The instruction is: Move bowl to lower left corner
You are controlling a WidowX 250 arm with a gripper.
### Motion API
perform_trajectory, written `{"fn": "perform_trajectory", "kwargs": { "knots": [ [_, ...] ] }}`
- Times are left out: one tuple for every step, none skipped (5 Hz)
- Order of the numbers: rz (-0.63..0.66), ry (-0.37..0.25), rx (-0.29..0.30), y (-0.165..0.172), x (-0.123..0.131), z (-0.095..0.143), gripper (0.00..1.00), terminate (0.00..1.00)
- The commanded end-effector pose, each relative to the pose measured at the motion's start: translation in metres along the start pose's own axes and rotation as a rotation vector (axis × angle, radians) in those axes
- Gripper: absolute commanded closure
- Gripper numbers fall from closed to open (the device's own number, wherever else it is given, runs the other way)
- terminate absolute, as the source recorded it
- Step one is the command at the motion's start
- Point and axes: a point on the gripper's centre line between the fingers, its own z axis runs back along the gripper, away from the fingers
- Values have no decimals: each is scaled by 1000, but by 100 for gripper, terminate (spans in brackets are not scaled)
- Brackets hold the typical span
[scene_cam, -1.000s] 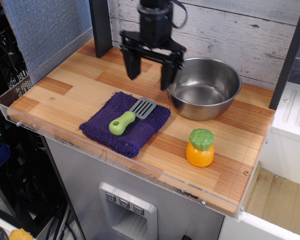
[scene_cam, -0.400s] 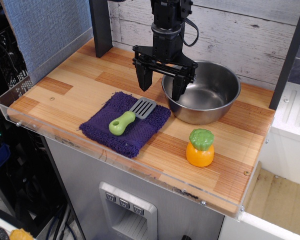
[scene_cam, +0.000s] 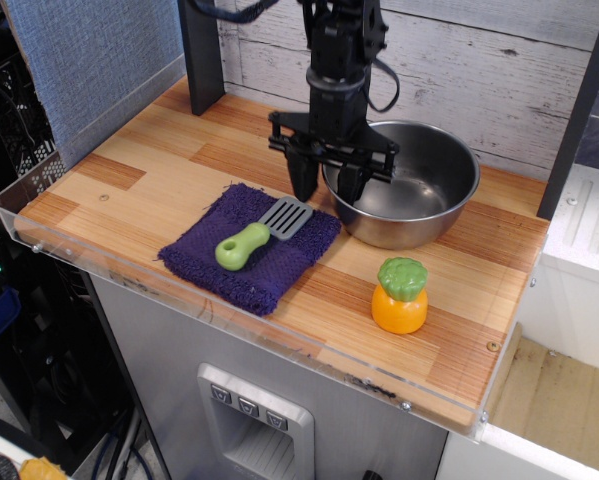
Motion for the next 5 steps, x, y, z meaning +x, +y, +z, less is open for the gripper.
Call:
{"fn": "perform_trajectory", "kwargs": {
  "knots": [
    [8, -115, -20, 1, 2, 40, 100, 0],
    [25, -137, -52, 4, 4, 48, 100, 0],
    [25, -155, -124, 8, 4, 65, 100, 0],
    [40, -180, -180, 26, -18, 111, 100, 0],
    [69, -182, -225, 61, -54, 141, 100, 0]
  ]
}}
